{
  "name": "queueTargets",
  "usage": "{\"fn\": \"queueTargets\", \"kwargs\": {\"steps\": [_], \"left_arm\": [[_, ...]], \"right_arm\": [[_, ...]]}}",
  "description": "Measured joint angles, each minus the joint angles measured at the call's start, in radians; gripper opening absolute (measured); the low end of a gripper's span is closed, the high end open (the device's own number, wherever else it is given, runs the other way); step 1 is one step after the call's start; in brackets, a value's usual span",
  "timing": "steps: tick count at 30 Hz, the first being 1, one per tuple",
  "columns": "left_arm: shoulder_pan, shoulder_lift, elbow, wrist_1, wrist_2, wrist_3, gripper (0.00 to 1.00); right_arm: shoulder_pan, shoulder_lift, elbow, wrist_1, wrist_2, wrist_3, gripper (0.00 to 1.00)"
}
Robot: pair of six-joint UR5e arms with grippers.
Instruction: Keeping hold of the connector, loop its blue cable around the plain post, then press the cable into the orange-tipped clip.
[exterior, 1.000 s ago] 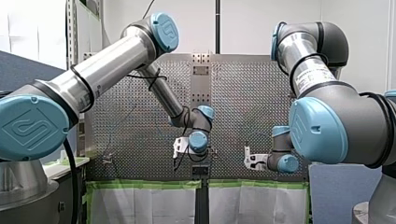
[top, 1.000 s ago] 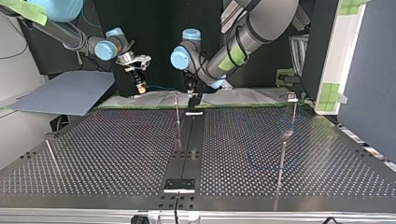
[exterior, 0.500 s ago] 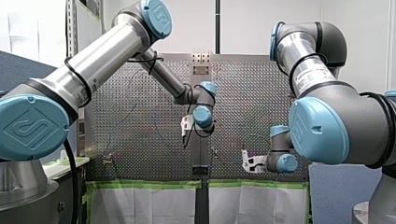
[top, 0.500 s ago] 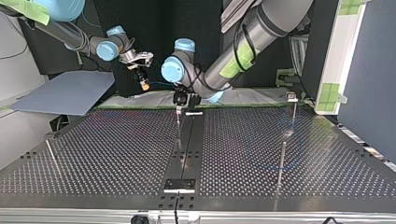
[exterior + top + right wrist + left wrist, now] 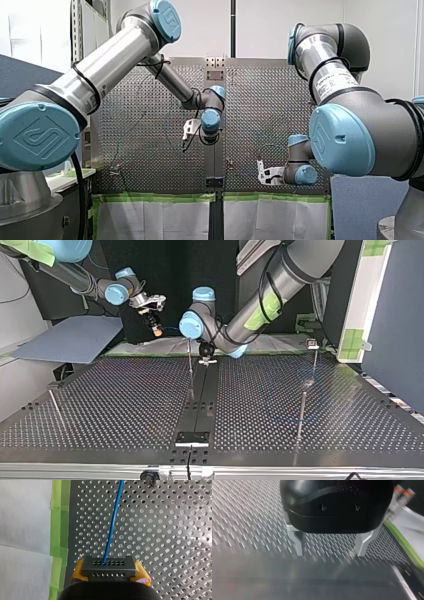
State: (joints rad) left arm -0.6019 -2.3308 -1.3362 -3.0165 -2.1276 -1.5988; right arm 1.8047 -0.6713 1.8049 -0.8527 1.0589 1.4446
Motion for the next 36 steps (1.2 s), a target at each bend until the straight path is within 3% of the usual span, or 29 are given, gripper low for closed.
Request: {"fn": "queueTargets", "kwargs": {"steps": [6,17,28,36], "left_arm": [[0.041,-0.002,-0.01,-0.063,-0.032,0.062,1.0],[0.05,-0.023,-0.01,-0.177,0.011,0.172,1.0],[0.069,-0.108,0.062,-0.277,0.095,0.176,1.0],[0.099,-0.116,0.092,-0.352,0.151,0.164,1.0]], "right_arm": [[0.003,0.0,0.0,0.0,-0.003,0.003,0.0],[0.004,0.0,0.0,0.001,-0.003,0.004,0.0],[0.005,0.0,0.0,-0.002,-0.006,0.008,0.0],[0.005,0.0,0.0,-0.001,-0.009,0.008,0.0]]}}
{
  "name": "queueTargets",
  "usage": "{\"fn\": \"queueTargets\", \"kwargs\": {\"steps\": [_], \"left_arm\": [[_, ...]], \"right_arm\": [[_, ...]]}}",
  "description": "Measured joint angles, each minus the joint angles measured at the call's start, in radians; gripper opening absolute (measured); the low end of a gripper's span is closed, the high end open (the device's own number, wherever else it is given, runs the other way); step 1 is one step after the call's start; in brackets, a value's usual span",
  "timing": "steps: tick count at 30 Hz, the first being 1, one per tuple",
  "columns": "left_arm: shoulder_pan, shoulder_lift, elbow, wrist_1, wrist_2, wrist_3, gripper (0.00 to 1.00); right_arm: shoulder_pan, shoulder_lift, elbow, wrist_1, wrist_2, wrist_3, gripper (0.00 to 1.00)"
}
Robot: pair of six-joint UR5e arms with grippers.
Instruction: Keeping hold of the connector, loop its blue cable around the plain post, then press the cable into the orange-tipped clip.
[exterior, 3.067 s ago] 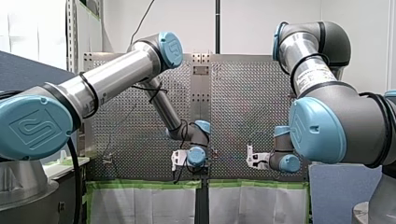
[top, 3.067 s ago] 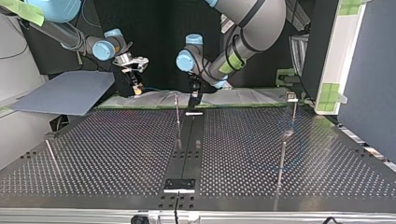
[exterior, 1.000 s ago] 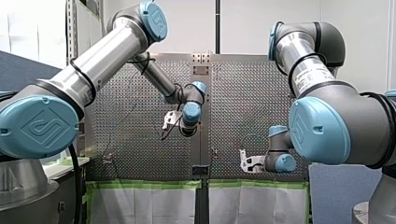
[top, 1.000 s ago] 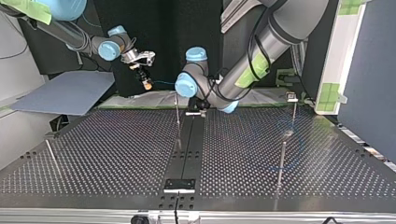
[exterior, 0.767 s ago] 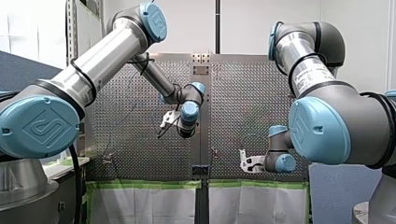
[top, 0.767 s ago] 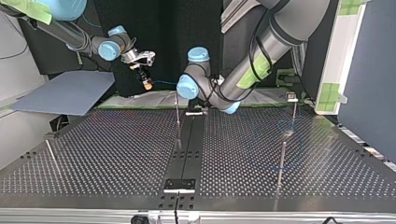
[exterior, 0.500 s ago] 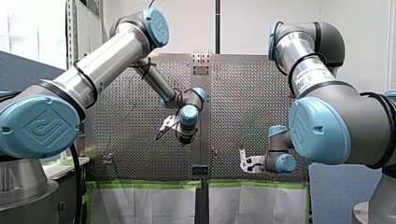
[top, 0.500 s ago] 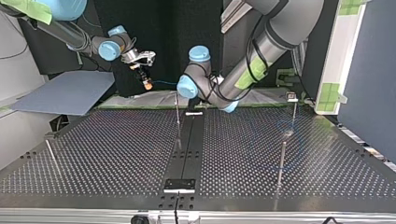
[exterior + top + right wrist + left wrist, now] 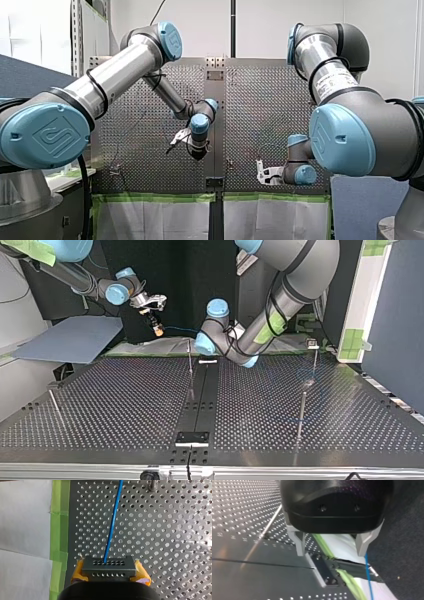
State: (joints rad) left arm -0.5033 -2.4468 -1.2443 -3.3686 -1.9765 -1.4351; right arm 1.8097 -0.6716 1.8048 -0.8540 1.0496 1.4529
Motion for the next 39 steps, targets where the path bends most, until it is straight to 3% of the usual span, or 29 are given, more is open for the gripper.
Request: {"fn": "queueTargets", "kwargs": {"steps": [9,16,22,39], "left_arm": [[0.002,-0.024,0.015,-0.082,0.029,-0.009,1.0],[-0.012,-0.073,0.068,-0.143,0.084,-0.019,1.0],[-0.008,-0.081,0.126,-0.201,0.121,-0.028,1.0],[-0.008,-0.15,0.214,-0.368,0.155,-0.034,1.0]], "right_arm": [[0.003,0.0,0.0,0.002,0.0,-0.001,0.0],[0.005,0.0,0.0,0.002,0.0,-0.001,0.0],[0.006,0.0,0.0,0.001,0.0,0.0,0.0],[0.007,0.0,0.0,0.001,-0.002,0.0,0.0]]}}
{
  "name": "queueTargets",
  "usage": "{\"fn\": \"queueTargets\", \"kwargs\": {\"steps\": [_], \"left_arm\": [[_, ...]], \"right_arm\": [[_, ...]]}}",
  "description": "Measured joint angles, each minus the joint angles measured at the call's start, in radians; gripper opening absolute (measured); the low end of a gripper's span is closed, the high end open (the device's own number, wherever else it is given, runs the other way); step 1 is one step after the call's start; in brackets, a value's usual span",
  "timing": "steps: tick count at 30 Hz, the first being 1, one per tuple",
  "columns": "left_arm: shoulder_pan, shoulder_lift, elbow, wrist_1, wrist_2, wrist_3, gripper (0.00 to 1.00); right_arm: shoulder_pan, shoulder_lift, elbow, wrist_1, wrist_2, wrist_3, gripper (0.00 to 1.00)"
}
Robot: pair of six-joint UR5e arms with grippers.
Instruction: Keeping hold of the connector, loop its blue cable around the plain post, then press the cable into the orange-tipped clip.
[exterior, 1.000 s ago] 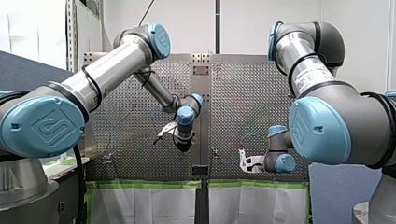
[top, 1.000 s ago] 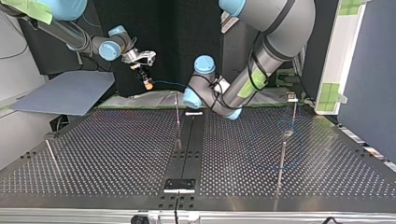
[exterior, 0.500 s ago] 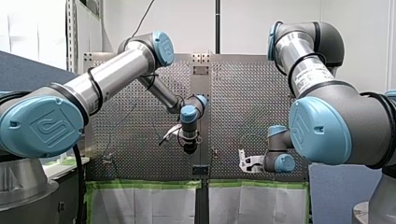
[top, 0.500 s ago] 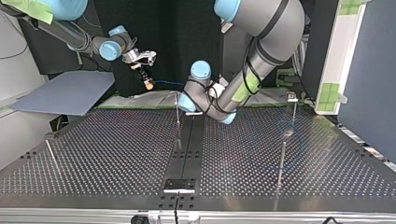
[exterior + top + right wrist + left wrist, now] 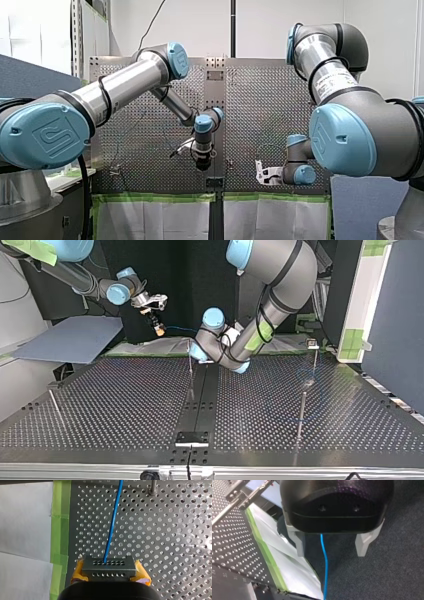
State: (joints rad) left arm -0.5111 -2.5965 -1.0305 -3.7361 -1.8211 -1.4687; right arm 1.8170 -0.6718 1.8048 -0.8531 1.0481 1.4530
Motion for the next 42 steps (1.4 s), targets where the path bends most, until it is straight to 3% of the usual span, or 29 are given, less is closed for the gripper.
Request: {"fn": "queueTargets", "kwargs": {"steps": [16,21,28,34,42], "left_arm": [[0.003,-0.004,0.078,-0.152,0.037,-0.018,1.0],[0.0,-0.031,0.105,-0.186,0.045,-0.026,1.0],[-0.007,-0.081,0.142,-0.156,0.055,-0.05,1.0],[-0.001,-0.086,0.165,-0.112,0.062,-0.074,1.0],[0.011,-0.087,0.158,-0.102,0.059,-0.077,1.0]], "right_arm": [[0.001,0.0,-0.001,0.0,0.0,0.0,0.0],[0.003,0.0,-0.004,0.002,0.0,0.0,0.0],[0.004,0.0,-0.006,0.002,0.0,0.0,0.0],[0.004,0.0,-0.007,0.002,0.0,0.0,0.0],[0.006,0.0,-0.008,0.001,-0.001,0.0,0.0]]}}
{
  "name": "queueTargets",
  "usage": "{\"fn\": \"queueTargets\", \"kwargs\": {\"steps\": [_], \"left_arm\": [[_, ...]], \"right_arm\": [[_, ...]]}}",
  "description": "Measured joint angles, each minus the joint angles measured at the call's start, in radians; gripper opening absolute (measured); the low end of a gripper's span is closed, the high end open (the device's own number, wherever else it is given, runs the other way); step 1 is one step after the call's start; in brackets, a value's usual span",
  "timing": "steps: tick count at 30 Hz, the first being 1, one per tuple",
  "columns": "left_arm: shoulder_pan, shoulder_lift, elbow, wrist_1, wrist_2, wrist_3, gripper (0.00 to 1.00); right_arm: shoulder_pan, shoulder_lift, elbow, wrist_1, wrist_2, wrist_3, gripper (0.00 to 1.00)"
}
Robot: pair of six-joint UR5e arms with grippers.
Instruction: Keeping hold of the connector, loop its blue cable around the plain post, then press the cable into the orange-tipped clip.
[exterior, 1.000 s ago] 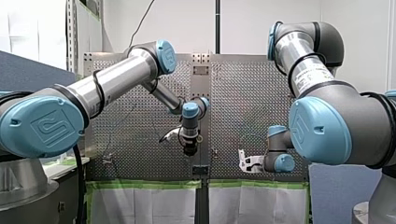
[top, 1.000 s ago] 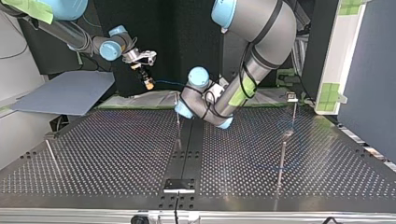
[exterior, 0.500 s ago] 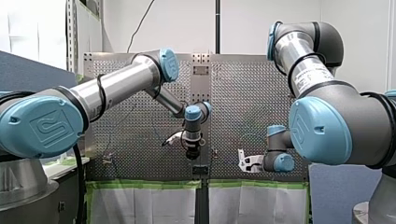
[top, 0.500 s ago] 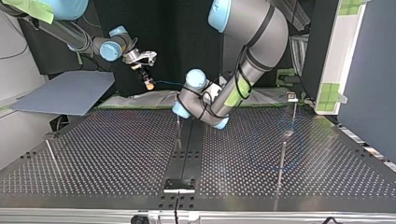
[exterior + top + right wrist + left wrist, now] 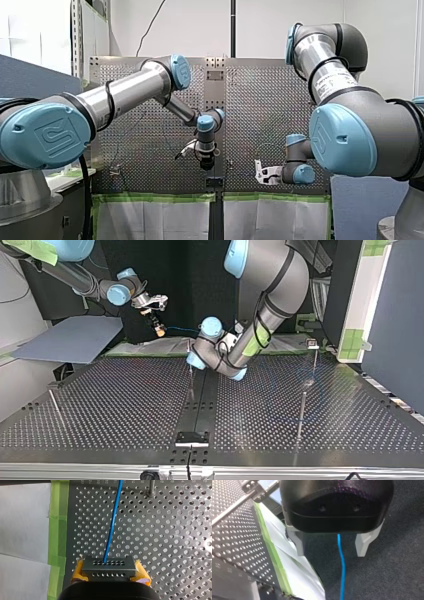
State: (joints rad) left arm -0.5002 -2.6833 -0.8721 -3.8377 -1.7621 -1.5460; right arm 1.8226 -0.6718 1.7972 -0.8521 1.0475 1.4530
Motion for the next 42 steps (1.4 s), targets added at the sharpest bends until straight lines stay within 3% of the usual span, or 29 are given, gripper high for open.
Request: {"fn": "queueTargets", "kwargs": {"steps": [8,19,28,42], "left_arm": [[0.008,-0.008,-0.013,0.009,0.0,0.004,1.0],[0.002,-0.073,0.037,0.042,0.003,-0.002,1.0],[0.006,-0.144,0.029,0.06,0.004,0.005,1.0],[0.03,-0.188,0.022,0.109,-0.012,0.002,1.0]], "right_arm": [[0.003,0.0,0.0,-0.001,0.0,0.0,0.0],[0.006,0.0,0.0,0.0,-0.001,0.0,0.0],[0.01,0.0,-0.001,-0.001,-0.001,0.0,0.0],[0.014,0.0,-0.003,-0.003,-0.004,0.0,0.0]]}}
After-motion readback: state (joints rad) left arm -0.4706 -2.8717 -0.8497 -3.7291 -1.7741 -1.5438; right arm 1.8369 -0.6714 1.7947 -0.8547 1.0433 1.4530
